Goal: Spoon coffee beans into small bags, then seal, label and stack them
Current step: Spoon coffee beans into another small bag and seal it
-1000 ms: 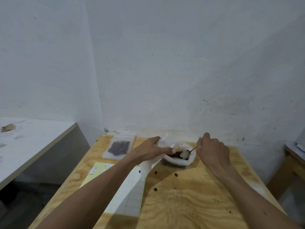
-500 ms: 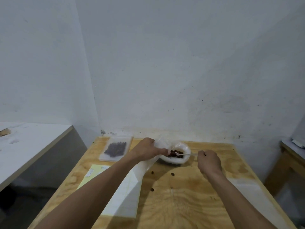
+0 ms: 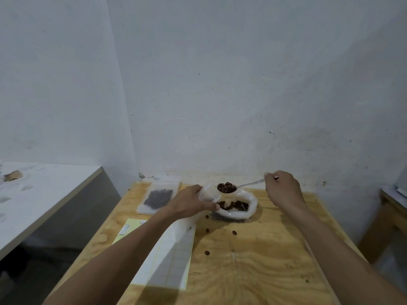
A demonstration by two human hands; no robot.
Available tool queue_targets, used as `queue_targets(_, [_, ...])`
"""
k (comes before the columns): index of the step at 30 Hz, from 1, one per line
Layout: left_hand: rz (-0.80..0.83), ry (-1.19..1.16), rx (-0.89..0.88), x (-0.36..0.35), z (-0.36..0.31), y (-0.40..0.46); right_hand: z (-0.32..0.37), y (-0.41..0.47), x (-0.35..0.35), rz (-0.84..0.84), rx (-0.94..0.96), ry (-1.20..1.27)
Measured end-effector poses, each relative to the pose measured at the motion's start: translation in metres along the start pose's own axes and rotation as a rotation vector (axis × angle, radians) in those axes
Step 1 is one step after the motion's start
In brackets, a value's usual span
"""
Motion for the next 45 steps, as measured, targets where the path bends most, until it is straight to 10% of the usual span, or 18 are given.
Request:
queue_targets(17, [0.199, -0.239, 0.050, -0.027, -0.013, 0.001, 0.014, -0.018, -0.006, -0.105, 0.148, -0.635])
queue_targets(34, [0.099, -0.245, 0.062, -0.008, -0.037, 0.013, -0.090, 0.000, -0.038, 0.054, -0.265, -0.086])
queue_targets(45, [0.048, -0.241, 0.035, -0.004, -0.006, 0.006, -0.071, 0.006, -0.019, 0.037, -0.208, 0.109])
Point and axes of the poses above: each hand's wrist, its own y-axis towards the middle knuckle, its own x-axis out of the back of the hand, z = x × y, the point moved 10 cm from there along y, towards the middle knuckle, and after that the axes turned 9 degrees about z, right-handed, at the moved point
